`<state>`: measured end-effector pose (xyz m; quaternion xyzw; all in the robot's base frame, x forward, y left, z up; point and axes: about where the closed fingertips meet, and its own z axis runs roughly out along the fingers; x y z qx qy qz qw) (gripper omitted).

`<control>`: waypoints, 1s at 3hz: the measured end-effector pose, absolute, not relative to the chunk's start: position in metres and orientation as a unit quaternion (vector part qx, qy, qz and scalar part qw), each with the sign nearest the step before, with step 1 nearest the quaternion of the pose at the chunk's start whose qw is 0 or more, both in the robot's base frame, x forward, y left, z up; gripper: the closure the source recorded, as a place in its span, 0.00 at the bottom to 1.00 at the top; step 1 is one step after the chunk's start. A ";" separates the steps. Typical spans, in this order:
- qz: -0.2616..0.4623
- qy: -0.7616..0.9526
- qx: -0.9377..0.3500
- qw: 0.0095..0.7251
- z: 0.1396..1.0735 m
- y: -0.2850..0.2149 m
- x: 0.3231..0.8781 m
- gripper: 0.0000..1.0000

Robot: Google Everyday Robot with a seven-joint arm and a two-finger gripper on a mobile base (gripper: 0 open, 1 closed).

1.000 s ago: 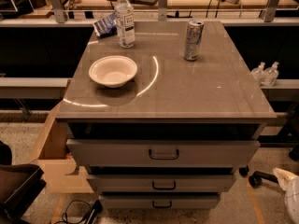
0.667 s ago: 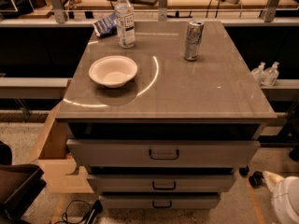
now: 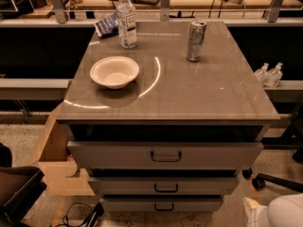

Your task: Open bottom drawer

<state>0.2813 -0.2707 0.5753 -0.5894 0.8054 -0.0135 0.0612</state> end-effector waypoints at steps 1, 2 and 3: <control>-0.011 0.793 -0.605 0.070 0.526 -0.256 0.273 0.00; -0.008 0.775 -0.626 0.084 0.493 -0.232 0.269 0.00; -0.004 0.753 -0.649 0.104 0.474 -0.207 0.267 0.00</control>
Offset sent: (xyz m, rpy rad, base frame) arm -0.0193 0.0786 -0.1395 0.0526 -0.0588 0.1575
